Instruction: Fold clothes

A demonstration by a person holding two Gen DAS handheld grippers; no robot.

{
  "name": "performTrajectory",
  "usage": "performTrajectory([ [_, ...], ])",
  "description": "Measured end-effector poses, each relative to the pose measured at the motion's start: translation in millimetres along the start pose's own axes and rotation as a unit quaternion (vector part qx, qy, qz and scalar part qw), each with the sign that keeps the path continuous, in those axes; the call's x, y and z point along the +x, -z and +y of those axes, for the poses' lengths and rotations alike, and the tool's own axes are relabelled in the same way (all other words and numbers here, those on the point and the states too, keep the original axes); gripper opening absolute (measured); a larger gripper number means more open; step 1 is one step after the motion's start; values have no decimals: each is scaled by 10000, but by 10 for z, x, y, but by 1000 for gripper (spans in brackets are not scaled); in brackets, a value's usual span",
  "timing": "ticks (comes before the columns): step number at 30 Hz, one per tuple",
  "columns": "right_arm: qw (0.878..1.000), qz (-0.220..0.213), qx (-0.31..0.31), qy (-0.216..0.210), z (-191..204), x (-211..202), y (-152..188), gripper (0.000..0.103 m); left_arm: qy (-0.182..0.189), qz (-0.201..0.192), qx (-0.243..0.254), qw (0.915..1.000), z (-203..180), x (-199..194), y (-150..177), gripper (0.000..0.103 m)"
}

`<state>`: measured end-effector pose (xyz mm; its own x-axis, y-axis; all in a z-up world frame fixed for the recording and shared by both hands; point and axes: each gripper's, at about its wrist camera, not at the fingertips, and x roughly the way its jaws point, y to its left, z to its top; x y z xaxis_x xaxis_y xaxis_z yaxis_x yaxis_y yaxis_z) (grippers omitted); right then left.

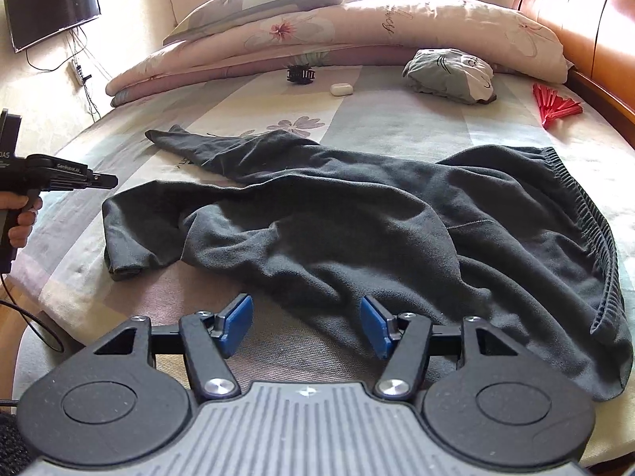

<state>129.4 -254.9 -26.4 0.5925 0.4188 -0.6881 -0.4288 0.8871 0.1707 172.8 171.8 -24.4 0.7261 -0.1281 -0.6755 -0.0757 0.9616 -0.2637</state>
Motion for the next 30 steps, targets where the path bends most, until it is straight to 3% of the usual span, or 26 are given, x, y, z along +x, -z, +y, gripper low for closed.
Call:
performTrajectory([
  [8,10000,10,35,14,-10,15,-21,67,152,247,111,9995,-69,171,-80,7],
  [12,9999,2,11,-108,15,44,-17,67,90,142,-148,9997,32,-51,22,9],
  [17,9997,-14,33,-262,42,79,3,68,127,366,-690,9969,228,-255,274,35],
  [24,9996,-84,27,-276,69,31,11,69,295,917,-1035,9900,114,47,683,37],
  [28,9997,-143,116,-174,8,-30,30,72,222,602,-768,9950,-156,152,736,58],
  [30,9996,-142,191,-134,-24,-33,39,72,102,517,-460,9976,-347,217,732,60],
])
